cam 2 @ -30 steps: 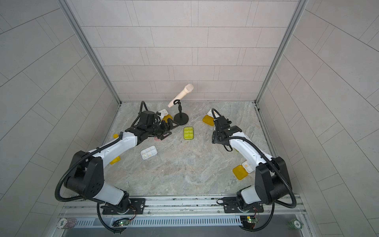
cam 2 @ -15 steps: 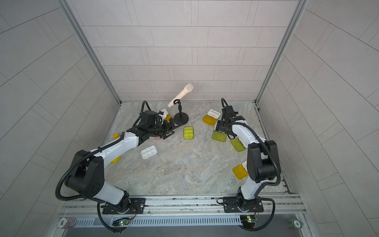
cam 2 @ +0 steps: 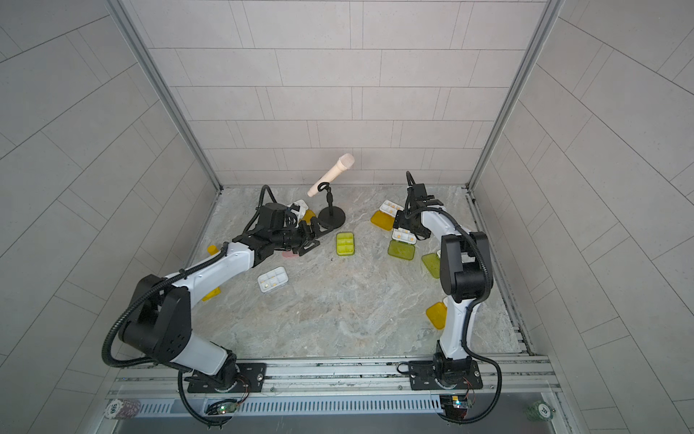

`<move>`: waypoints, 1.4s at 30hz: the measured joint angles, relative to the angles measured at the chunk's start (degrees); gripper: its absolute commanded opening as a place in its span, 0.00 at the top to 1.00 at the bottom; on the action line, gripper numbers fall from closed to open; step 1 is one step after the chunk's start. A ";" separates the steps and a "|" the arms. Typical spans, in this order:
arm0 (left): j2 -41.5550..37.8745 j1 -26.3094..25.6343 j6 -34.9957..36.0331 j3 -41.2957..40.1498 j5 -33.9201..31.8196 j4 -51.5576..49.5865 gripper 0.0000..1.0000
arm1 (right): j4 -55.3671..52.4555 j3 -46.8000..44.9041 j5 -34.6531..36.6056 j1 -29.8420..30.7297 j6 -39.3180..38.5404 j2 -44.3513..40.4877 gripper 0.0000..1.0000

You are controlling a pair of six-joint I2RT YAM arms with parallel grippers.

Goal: Close pillboxes
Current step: Adjust the pillbox at the center of the board.

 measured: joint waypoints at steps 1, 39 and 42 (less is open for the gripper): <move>0.00 0.00 0.00 0.00 0.00 0.00 0.02 | -0.15 0.72 0.00 -0.13 -0.11 0.61 0.06; 1.18 0.00 0.00 0.00 0.02 0.02 0.02 | -9.40 18.01 5.29 -2.45 -1.99 16.46 0.10; 1.18 0.00 0.00 0.00 0.00 0.02 0.03 | -9.18 17.07 4.94 -2.45 -2.03 16.46 0.10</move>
